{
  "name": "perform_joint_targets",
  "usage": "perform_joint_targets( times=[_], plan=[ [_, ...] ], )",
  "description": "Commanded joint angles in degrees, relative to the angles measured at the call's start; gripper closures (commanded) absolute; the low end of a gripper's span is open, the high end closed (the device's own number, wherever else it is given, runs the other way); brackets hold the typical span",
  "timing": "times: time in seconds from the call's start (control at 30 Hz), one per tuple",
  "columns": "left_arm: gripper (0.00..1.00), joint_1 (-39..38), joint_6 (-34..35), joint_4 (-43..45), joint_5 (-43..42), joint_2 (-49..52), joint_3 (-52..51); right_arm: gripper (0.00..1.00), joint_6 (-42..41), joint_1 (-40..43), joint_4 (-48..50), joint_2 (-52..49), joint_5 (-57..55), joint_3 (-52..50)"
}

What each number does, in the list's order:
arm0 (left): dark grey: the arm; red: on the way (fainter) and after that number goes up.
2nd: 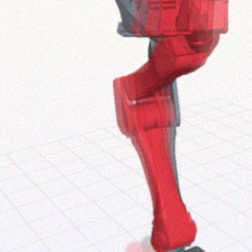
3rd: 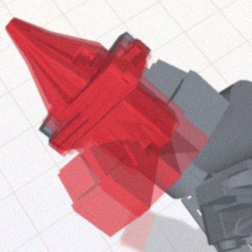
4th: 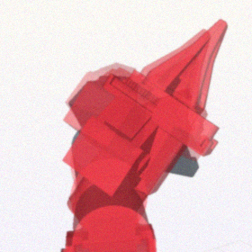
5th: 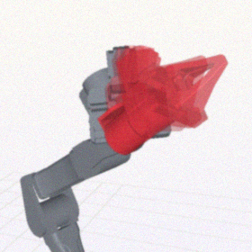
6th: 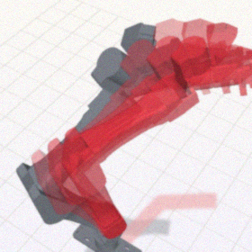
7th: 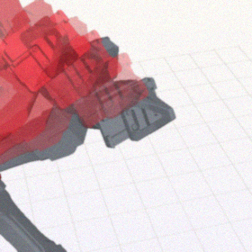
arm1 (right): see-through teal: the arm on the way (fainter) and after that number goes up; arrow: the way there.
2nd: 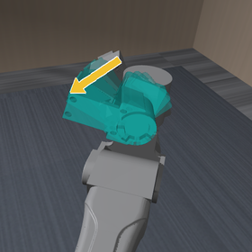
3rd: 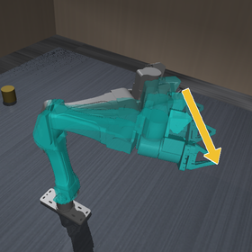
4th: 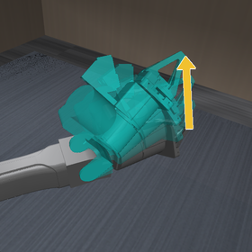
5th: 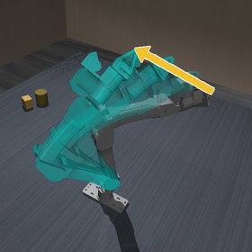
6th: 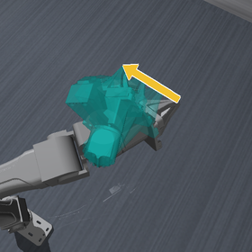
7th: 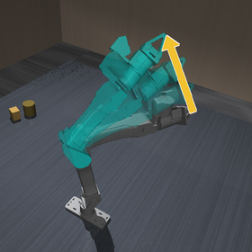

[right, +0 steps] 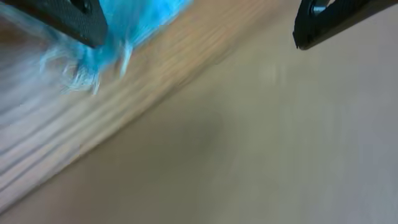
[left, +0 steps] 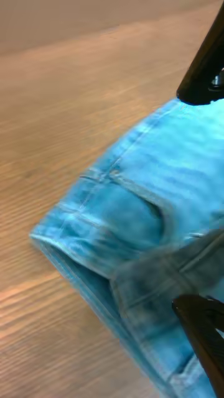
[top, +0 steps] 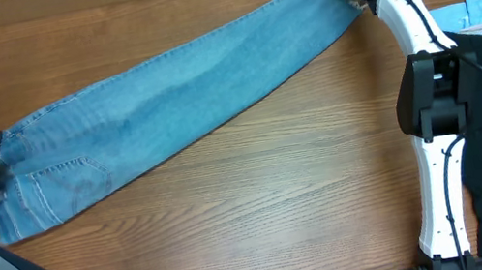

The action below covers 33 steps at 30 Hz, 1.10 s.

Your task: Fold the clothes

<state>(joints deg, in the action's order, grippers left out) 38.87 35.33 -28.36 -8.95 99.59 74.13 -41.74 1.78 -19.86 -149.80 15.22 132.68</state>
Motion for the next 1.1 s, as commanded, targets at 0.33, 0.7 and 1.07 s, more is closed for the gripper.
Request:
perform_joint_targets(
  times=[0.33,0.7,1.07],
  plan=[
    [0.69,-9.81,-10.95,-35.08,2.01,-0.26,23.39,0.95,42.27,-5.16,-23.78,0.96,-2.29,8.28],
    [0.64,-16.15,-10.91,-36.81,3.43,-0.26,22.45,0.96,42.16,-6.86,-15.34,-4.76,-13.25,7.96],
    [0.63,-16.15,-10.91,-38.36,3.39,-0.26,22.34,0.96,38.49,-3.85,-29.05,-4.68,-13.03,7.98]
  ],
)
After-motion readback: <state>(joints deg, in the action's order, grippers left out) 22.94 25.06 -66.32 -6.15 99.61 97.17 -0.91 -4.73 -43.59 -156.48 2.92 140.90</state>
